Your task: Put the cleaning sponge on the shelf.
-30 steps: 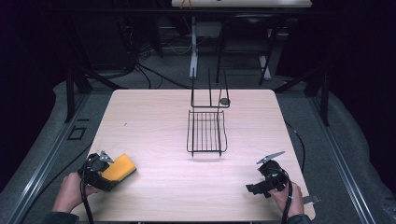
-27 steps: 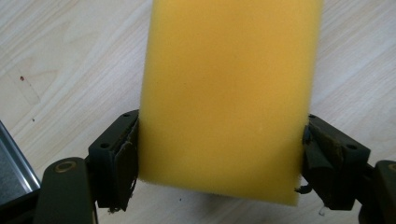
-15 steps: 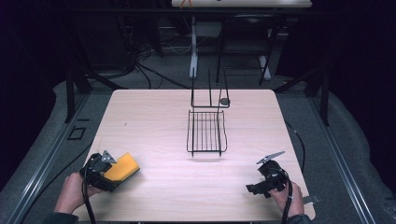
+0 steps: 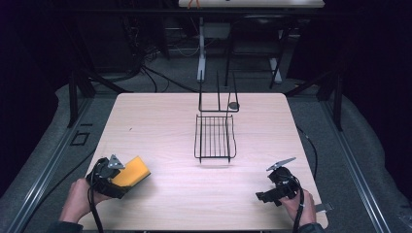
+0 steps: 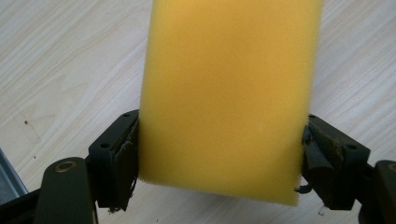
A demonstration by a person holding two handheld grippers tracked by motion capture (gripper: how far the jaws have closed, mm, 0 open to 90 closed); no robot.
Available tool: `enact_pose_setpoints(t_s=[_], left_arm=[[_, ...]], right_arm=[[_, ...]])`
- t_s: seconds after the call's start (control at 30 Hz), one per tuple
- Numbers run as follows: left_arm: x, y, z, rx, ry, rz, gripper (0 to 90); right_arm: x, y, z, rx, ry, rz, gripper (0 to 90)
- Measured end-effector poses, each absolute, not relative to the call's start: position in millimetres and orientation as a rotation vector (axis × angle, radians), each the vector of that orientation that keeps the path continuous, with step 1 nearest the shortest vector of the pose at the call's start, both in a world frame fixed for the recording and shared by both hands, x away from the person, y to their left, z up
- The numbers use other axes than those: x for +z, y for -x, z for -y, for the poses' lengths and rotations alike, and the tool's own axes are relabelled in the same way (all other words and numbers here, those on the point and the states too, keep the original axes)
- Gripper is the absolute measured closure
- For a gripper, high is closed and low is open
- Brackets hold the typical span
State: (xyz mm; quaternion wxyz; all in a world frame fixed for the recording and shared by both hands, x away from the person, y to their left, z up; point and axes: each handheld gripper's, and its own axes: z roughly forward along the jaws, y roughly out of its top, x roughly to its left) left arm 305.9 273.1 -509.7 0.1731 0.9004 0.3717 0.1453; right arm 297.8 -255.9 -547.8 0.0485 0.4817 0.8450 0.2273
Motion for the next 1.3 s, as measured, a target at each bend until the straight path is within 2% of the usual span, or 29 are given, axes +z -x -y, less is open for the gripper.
enact_pose_setpoints(t_s=[0.57,1.3], left_arm=[[-500,-306,-258,0.386,-2.524,-0.978,22.7],[-484,-322,-219,0.397,-2.53,-0.828,22.8]], right_arm=[[-549,-298,255,0.683,-1.467,-2.579,9.0],[-548,-298,257,0.697,-1.457,-2.567,9.0]])
